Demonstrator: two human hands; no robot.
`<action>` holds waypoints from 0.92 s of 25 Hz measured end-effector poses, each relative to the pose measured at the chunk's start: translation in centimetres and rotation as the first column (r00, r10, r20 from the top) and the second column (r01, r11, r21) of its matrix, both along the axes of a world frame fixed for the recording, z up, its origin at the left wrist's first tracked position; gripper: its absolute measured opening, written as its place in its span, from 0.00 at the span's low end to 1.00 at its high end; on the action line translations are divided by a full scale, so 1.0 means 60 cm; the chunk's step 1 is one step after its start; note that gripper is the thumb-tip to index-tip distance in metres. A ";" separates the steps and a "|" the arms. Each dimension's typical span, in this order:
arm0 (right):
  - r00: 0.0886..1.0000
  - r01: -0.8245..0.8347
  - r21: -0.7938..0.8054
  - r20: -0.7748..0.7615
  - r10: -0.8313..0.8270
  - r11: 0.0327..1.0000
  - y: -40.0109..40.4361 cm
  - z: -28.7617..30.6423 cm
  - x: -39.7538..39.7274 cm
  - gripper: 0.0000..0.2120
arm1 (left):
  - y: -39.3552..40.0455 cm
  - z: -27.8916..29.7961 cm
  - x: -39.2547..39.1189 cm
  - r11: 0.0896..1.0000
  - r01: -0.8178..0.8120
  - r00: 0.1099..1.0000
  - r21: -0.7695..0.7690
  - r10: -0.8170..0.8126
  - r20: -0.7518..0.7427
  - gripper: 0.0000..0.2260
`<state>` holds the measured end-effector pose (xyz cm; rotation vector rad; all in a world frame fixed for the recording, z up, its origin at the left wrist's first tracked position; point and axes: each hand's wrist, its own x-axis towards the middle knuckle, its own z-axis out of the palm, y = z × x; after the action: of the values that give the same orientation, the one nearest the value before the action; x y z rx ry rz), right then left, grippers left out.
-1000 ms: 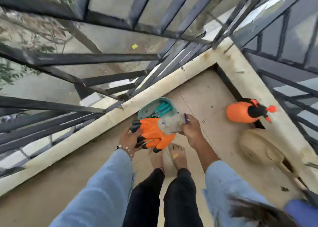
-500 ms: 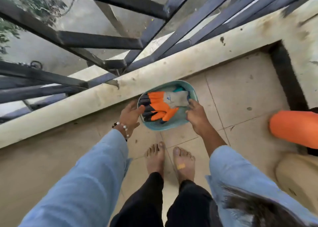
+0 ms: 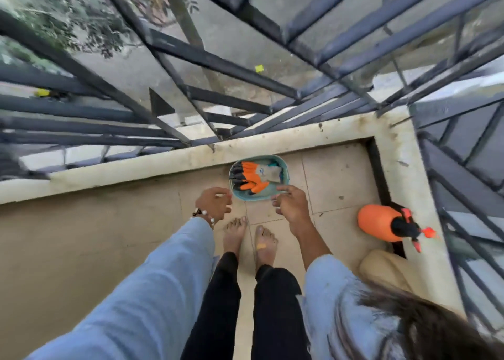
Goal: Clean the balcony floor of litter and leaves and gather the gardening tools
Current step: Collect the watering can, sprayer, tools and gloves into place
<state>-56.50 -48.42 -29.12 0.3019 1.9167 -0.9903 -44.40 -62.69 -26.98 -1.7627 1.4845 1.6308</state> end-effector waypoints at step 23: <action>-0.557 -0.824 0.427 -0.488 0.672 -0.374 -0.181 0.423 0.602 0.14 | 0.204 0.421 0.688 0.817 -0.209 0.847 -0.537 0.426 0.318 0.16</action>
<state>-20.40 -59.30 -3.74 -2.0382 1.4832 0.1734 -3.10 -50.47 -1.73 -2.5760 1.5122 0.9150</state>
